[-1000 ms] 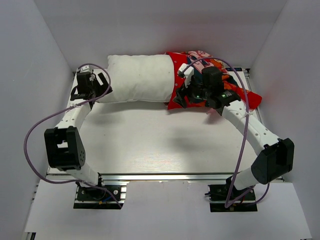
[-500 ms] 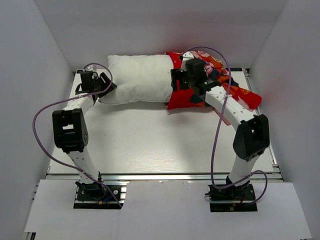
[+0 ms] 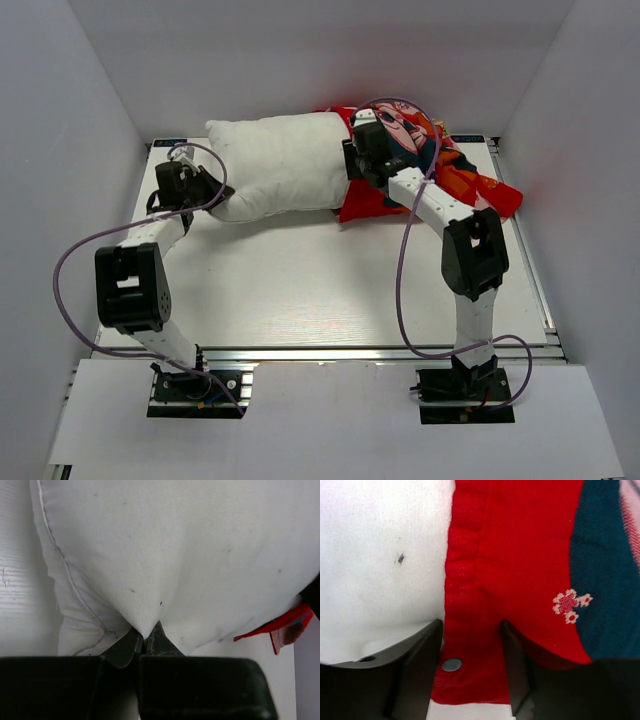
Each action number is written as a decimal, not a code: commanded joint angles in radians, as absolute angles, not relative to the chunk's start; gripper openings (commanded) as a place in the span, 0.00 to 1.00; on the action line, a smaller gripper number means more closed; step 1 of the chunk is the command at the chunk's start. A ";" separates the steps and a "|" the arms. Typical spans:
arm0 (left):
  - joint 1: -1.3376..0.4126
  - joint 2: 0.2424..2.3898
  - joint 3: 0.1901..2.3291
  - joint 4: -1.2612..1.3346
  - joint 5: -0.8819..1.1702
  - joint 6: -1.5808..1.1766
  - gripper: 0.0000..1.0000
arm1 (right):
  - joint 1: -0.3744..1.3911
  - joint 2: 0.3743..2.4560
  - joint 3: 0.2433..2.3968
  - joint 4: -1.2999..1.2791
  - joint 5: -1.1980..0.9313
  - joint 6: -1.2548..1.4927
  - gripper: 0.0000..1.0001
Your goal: Put the pillow into the pillowcase
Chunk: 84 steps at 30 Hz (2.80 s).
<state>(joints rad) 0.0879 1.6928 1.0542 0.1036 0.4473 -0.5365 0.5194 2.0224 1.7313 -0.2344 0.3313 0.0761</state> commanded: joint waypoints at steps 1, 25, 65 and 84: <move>0.083 1.559 1.013 0.103 0.502 -0.534 0.01 | 0.520 1.961 1.715 -0.172 0.391 0.032 0.50; -0.216 1.056 0.943 0.213 0.528 -0.784 0.00 | 0.775 1.914 2.126 -0.408 -0.078 0.117 0.00; -0.310 0.821 0.788 -0.316 0.152 -0.516 0.69 | 0.508 1.684 1.773 -0.586 -0.667 -0.317 0.76; -0.482 0.913 1.026 -0.575 -0.036 -0.221 0.76 | 0.383 1.129 1.098 -0.101 -0.606 -0.380 0.90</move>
<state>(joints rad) -0.4572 0.9257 0.9775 -0.5449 0.0669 -0.2745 0.3870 1.1320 1.1091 -0.1680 -0.6491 -0.3790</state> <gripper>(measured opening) 0.764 0.894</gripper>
